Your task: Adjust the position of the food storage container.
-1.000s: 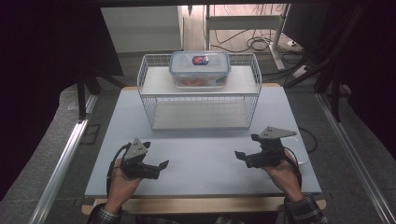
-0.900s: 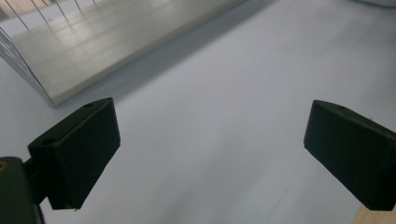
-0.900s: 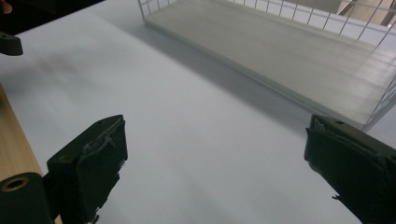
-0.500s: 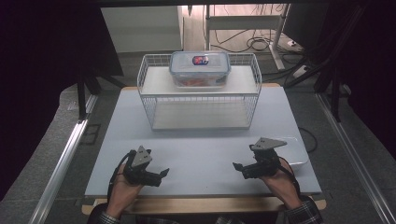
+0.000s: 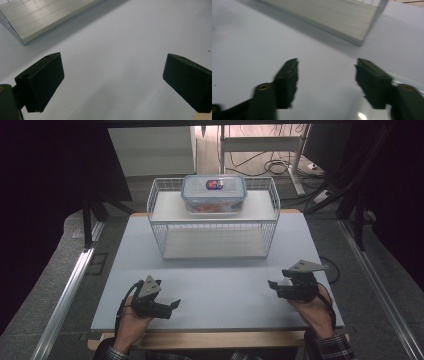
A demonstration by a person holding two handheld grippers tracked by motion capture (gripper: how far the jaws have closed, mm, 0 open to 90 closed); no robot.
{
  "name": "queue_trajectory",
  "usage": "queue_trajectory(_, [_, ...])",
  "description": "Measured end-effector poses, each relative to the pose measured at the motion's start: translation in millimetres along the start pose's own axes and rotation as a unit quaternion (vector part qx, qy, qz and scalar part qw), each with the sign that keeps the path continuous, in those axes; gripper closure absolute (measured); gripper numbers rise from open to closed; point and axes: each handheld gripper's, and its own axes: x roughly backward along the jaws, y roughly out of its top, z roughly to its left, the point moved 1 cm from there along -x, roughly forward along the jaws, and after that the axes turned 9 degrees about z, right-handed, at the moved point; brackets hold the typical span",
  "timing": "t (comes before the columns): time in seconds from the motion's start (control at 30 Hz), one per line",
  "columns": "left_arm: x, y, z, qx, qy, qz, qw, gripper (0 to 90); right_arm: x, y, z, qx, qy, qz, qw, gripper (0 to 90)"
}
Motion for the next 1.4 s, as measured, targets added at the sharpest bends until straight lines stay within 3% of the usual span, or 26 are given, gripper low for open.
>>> queue_trajectory(0.2, [-1.1, -0.4, -0.1, -0.002, 0.001, 0.004, 1.0, 3.4, 15.3, -8.8, -25.8, -0.016, -0.026, 0.01, 0.9995, 74.8])
queue_trajectory(0.47, [-0.9, 0.0, -0.9, -0.006, 0.003, 0.001, 1.0, 3.6, 36.0, -24.3, -60.8, -0.062, -0.089, 0.013, 0.9941, 89.0])
queue_trajectory(0.6, [-1.1, -0.1, -0.6, -0.005, 0.003, 0.001, 1.0, 3.7, 43.3, -34.9, -77.1, -0.087, -0.114, 0.018, 0.9895, 89.8])
queue_trajectory(0.93, [-0.7, -0.2, -0.2, -0.002, 0.005, -0.001, 1.0, 4.0, 48.6, -58.0, -107.5, -0.137, -0.141, 0.025, 0.9802, 89.8])
queue_trajectory(1.27, [-2.0, -0.5, -0.6, -0.003, 0.003, 0.001, 1.0, 4.1, 42.3, -62.7, -111.7, -0.144, -0.127, 0.037, 0.9808, 89.8])
queue_trajectory(1.4, [-2.6, -0.4, -0.8, -0.003, 0.004, 0.002, 1.0, 4.1, 35.6, -58.3, -103.3, -0.135, -0.097, 0.04, 0.9853, 89.8])
